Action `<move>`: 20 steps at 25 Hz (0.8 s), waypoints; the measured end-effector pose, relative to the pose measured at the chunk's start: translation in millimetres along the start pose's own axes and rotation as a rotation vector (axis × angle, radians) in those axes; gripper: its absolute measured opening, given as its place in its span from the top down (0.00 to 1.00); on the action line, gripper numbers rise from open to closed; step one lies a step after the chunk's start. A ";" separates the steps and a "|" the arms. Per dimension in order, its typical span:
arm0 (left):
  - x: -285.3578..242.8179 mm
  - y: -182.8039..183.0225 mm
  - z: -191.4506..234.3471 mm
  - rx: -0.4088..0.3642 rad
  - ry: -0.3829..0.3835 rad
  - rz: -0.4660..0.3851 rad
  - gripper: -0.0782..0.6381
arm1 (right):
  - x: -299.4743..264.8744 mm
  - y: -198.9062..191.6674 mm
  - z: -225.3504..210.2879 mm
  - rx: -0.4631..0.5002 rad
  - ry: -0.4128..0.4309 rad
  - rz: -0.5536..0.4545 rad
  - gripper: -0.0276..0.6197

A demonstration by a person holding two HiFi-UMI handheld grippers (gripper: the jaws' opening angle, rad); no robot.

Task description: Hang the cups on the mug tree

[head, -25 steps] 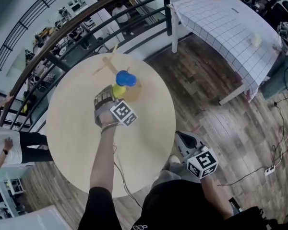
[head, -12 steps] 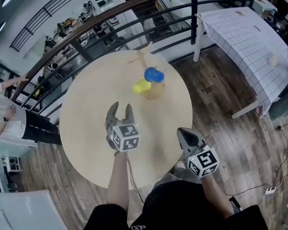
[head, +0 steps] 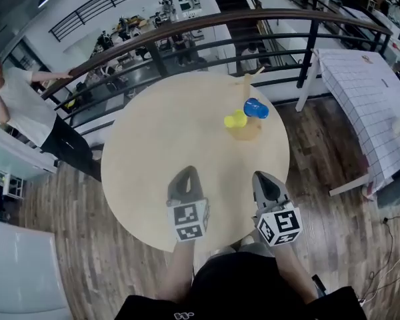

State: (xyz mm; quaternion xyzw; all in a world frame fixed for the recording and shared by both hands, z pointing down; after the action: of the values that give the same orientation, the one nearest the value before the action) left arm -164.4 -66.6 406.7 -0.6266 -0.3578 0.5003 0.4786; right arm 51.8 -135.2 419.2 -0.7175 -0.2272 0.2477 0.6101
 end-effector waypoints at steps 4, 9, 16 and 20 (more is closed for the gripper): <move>35.3 -2.9 12.2 0.106 0.042 -0.068 0.87 | -9.3 4.0 18.7 0.025 0.037 -0.005 0.95; 61.8 -9.8 22.8 0.149 0.107 -0.097 0.87 | -16.3 7.2 42.1 0.061 0.093 -0.009 0.95; 64.1 -6.6 22.7 0.139 0.108 -0.099 0.87 | -19.8 12.0 51.2 0.084 0.116 -0.006 0.95; 61.1 -5.0 18.5 0.135 0.098 -0.106 0.87 | -19.9 12.6 48.7 0.094 0.117 -0.006 0.94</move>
State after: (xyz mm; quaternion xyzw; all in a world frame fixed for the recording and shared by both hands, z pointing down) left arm -167.3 -4.0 393.3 -0.5968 -0.3322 0.4659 0.5625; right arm 5.9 -112.4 401.8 -0.7006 -0.1815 0.2141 0.6560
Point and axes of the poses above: the fingertips, and each gripper's own axes: x backward along the fingers, z to its left, y out of its top, the point moved 7 cm from there along x, backward along the fingers, and after that the axes turned 3 degrees about x, right-handed, at the moved point
